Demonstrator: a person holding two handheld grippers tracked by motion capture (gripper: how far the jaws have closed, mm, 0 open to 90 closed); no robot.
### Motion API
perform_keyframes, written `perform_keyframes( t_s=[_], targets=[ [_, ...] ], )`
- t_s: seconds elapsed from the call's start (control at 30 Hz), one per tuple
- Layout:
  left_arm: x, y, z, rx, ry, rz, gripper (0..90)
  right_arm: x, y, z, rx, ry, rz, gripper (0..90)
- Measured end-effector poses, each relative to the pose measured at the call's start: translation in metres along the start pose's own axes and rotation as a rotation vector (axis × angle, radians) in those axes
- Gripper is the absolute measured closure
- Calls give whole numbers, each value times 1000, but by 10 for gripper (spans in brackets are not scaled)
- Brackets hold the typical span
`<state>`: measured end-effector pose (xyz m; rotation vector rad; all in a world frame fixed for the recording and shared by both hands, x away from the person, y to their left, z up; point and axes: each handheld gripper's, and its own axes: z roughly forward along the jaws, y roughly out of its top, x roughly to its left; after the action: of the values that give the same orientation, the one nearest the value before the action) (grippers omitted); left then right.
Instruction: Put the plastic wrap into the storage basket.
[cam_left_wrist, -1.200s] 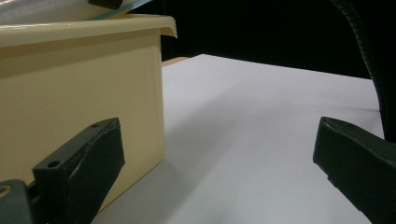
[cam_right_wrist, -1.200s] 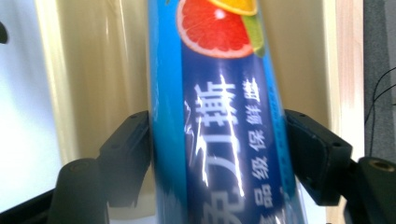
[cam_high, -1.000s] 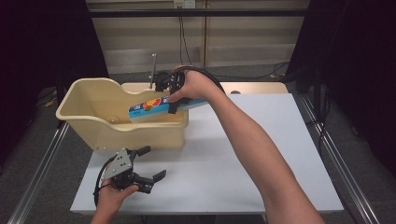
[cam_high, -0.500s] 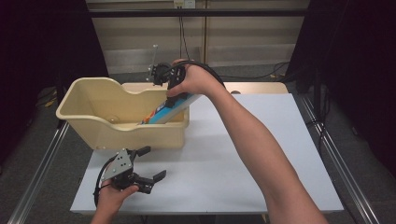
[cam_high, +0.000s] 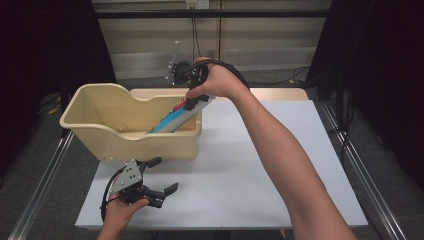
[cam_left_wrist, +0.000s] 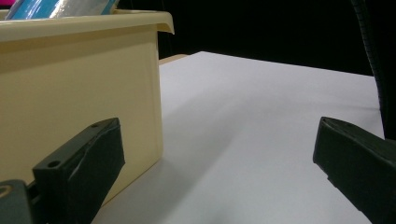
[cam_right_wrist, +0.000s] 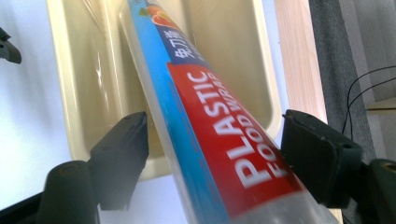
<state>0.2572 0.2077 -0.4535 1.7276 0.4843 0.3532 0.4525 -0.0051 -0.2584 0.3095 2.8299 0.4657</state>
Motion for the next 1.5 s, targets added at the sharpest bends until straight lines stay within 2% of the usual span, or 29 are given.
perform_keyframes(
  t_s=[0.17,0.23,0.27,0.3,0.37,0.43,0.47,0.57,0.6,0.7,0.73,0.8,1.0,1.03,1.1,1.5],
  targets=[
    [1,0,-3,16,-11,6,18,-4,-9,-1,-28,5,40,139],
    [-1,-1,-4,4,9,5,18,-4,-14,-2,-72,10,67,128],
    [-1,-1,-4,4,10,5,18,-4,-18,-3,-121,25,89,119],
    [-1,-1,-5,1,13,4,18,-4,-18,-3,-121,25,89,119],
    [-1,-1,-5,4,16,3,18,-3,-22,-4,-163,36,107,119],
    [-2,-1,-6,9,12,4,18,-2,-25,-6,-199,39,134,112],
    [-1,-1,-8,29,-5,14,18,-2,-28,-8,-226,31,144,107],
    [-2,-1,-9,22,14,10,18,-3,-31,-11,-228,20,153,81],
    [-2,-1,-9,22,-3,6,18,-4,-33,-13,-228,14,161,76],
    [-2,-1,-9,26,-3,9,18,-7,-42,-18,-253,6,173,72],
    [-3,-2,-8,13,19,7,18,-8,-48,-21,-257,11,183,60],
    [-3,-2,-7,12,17,7,18,-8,-55,-22,-261,-8,188,58],
    [-3,-1,-4,12,18,11,18,-7,-71,-26,-282,-10,210,58],
    [-2,-1,-4,18,1,11,18,-6,-74,-27,-286,-12,218,58],
    [-2,-1,-3,18,-4,9,18,-6,-80,-27,-293,-22,221,58],
    [-3,0,-2,22,6,15,18,1,-113,-30,-387,-27,269,58]
  ],
)
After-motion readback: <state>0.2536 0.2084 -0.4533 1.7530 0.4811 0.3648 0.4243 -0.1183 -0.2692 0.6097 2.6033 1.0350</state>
